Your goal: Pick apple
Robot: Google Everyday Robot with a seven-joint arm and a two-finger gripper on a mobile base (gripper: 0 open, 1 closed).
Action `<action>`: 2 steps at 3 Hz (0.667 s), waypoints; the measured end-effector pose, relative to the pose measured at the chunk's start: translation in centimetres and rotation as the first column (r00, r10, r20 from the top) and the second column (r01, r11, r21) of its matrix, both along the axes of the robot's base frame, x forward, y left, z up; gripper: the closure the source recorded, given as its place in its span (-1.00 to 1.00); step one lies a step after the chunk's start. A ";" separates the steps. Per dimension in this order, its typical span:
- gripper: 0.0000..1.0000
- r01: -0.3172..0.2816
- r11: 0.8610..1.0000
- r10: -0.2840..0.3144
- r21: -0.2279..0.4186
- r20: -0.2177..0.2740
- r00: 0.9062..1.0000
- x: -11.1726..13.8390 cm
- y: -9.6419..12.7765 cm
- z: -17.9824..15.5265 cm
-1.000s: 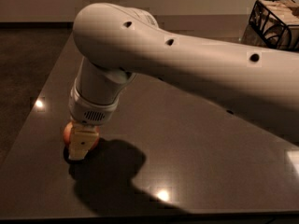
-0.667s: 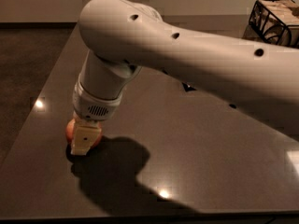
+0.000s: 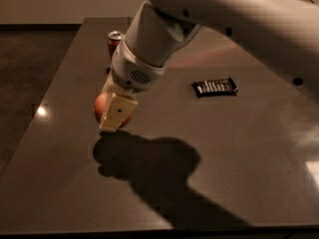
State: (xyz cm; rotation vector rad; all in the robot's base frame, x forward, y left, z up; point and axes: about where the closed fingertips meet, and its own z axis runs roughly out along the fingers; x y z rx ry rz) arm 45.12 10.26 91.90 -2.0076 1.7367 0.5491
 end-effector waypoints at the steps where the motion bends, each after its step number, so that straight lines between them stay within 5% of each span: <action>1: 1.00 0.007 0.999 -0.008 0.053 0.017 1.000 1.0 -2.4 3.2; 2: 1.00 0.007 0.999 -0.008 0.053 0.017 1.000 1.0 -2.4 3.2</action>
Offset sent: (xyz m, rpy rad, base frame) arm 0.0089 -0.0211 0.0245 0.0419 -0.0098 -0.0080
